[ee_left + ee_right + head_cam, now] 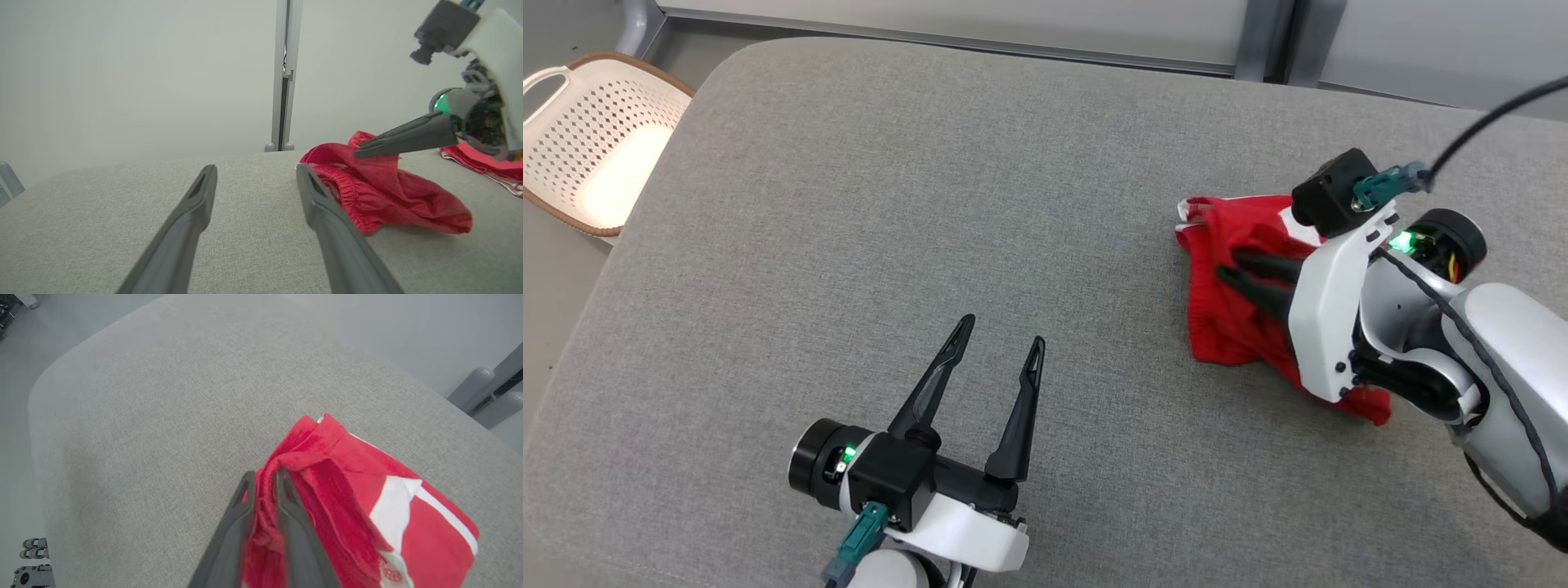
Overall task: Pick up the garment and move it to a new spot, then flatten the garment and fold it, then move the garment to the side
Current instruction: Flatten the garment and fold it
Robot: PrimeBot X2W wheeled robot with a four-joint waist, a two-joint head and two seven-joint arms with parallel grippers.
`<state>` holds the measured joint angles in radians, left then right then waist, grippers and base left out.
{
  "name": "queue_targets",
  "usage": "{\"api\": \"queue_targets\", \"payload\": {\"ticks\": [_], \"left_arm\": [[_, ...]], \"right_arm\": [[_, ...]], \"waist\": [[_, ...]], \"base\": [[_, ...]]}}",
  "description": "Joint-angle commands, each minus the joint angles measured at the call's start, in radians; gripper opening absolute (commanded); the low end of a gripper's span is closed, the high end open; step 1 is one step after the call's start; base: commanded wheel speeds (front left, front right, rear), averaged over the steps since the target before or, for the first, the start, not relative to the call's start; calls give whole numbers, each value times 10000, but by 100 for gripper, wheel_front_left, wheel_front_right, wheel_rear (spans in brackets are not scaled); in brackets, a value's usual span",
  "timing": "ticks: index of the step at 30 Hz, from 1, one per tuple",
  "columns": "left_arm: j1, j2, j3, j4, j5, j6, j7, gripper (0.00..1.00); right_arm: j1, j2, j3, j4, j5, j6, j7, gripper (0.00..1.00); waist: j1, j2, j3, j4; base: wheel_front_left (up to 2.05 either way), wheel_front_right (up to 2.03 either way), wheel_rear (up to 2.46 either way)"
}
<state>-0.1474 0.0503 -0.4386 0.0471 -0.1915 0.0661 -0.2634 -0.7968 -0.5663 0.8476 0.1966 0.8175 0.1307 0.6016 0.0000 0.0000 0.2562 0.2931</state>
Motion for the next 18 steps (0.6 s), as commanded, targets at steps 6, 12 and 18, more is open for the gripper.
{"api": "queue_targets", "payload": {"ticks": [6,12,18], "left_arm": [[190,20,99,52,-53,145,-9,100],[300,19,208,-105,54,185,-9,100],[461,23,361,-225,145,220,-9,100]], "right_arm": [[579,-90,-281,-1147,558,-3,-1550,100],[1479,-969,-1605,-1757,-286,-2,-3197,100],[3310,-1321,-3454,-1178,-1371,-3,-4729,100]], "waist": [[0,0,-194,-272],[0,0,-450,-645],[0,0,-741,-848]], "base": [[0,0,0],[0,0,0],[0,0,0]]}}
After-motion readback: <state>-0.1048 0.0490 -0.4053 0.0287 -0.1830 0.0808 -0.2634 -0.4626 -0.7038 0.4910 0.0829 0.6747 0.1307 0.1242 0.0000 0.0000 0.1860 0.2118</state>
